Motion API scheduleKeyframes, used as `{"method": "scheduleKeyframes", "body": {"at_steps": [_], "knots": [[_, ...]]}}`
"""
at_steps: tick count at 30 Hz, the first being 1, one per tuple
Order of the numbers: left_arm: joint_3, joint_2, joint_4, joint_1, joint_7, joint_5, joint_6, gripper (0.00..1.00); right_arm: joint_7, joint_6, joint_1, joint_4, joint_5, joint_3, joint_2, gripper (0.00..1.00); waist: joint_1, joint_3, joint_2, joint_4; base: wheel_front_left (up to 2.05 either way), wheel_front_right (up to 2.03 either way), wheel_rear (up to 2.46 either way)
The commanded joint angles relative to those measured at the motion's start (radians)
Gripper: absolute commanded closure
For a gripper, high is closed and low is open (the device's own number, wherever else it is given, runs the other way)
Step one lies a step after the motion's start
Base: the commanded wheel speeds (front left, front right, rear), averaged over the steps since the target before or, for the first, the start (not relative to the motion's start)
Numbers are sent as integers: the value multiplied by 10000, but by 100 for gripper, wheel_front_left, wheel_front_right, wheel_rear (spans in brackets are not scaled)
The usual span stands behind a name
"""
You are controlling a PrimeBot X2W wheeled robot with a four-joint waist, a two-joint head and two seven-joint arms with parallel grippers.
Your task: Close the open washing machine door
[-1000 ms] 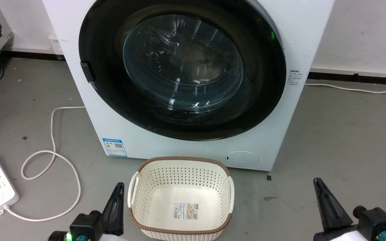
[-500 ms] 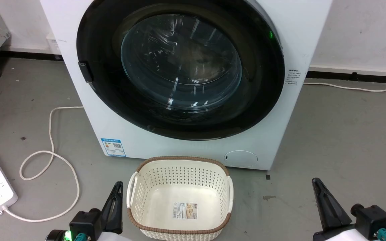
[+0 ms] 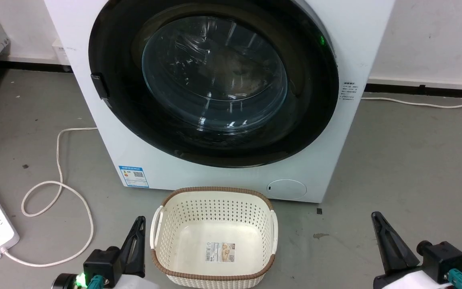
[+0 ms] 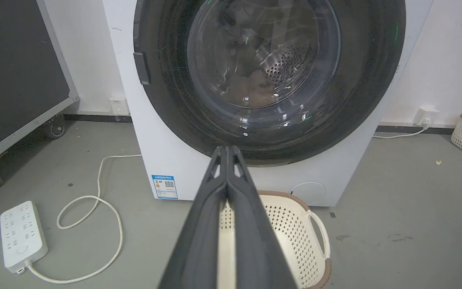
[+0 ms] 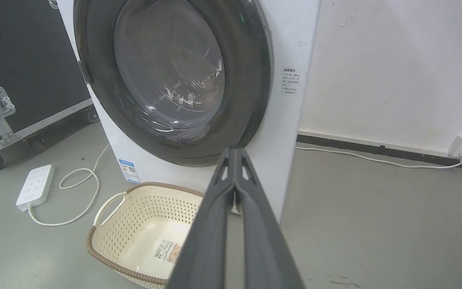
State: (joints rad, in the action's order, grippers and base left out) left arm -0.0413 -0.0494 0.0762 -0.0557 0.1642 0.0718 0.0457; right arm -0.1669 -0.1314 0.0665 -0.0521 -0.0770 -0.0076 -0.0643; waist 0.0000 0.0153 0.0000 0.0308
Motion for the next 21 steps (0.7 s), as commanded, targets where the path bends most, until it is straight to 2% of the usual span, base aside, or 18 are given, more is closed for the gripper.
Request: {"method": "scheduleKeyframes", "body": {"at_steps": [1,21], "knots": [[51,-3,-74,165,-67,-59,-60,100,90,3,-186,97,87,10,49,100,0,-4,0,-8,0,0,0],[150,-5,-261,272,-496,-239,-168,100,520,4,-316,212,273,28,74,100,0,-45,0,-90,0,0,0]]}}
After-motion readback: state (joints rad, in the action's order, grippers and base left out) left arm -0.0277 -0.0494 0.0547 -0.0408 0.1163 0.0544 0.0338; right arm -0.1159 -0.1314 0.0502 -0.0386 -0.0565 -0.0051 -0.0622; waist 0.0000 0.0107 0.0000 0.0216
